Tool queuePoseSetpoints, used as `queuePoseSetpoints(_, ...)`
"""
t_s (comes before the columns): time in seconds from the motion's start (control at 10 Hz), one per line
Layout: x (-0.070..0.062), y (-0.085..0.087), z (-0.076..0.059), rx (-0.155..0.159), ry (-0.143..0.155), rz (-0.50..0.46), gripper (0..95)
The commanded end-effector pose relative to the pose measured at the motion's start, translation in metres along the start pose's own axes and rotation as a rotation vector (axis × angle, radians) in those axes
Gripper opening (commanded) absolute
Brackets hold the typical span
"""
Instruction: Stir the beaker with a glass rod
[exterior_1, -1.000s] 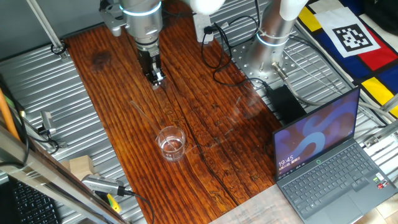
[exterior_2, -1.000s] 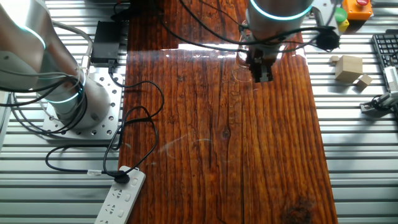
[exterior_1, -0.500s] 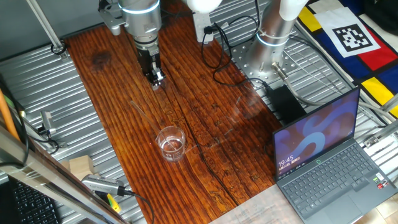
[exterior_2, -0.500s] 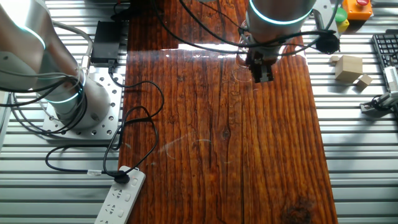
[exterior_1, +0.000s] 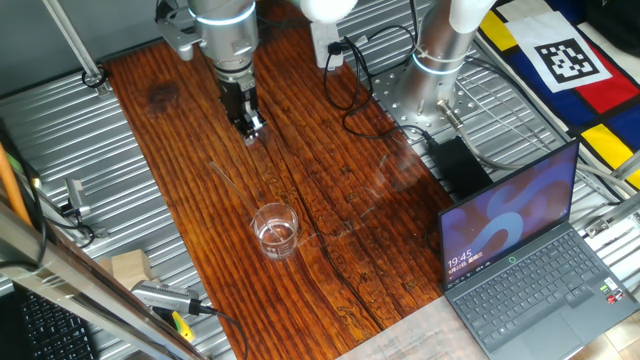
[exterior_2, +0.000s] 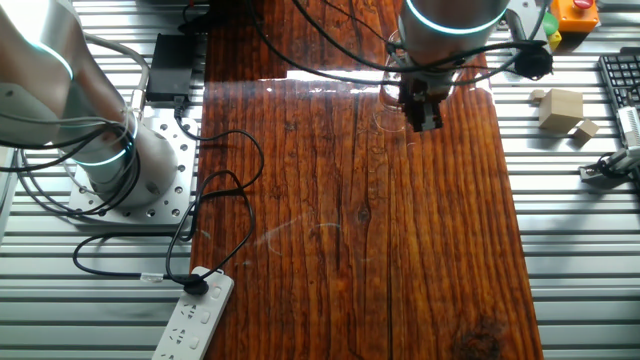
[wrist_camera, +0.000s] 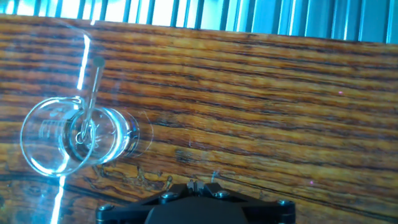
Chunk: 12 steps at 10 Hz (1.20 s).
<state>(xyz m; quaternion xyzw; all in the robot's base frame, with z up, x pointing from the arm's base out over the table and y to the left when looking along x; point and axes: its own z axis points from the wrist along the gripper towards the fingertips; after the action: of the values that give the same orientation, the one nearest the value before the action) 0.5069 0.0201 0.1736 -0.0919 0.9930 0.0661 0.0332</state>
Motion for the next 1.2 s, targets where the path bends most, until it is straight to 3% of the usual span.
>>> queuePoseSetpoints(0.1,-0.004,-0.019,-0.004,0.010,-0.001,-0.003,19.0)
queuePoseSetpoints(0.2,-0.012,-0.041,-0.008,0.007,0.004,-0.023,19.0)
queuePoseSetpoints(0.7,-0.012,-0.041,-0.008,-0.002,0.035,-0.088,19.0)
queuePoseSetpoints(1.0,-0.012,-0.041,-0.008,-0.011,0.017,-0.120,19.0)
queuePoseSetpoints(1.2,-0.012,-0.041,-0.008,-0.054,0.000,-0.159,19.0)
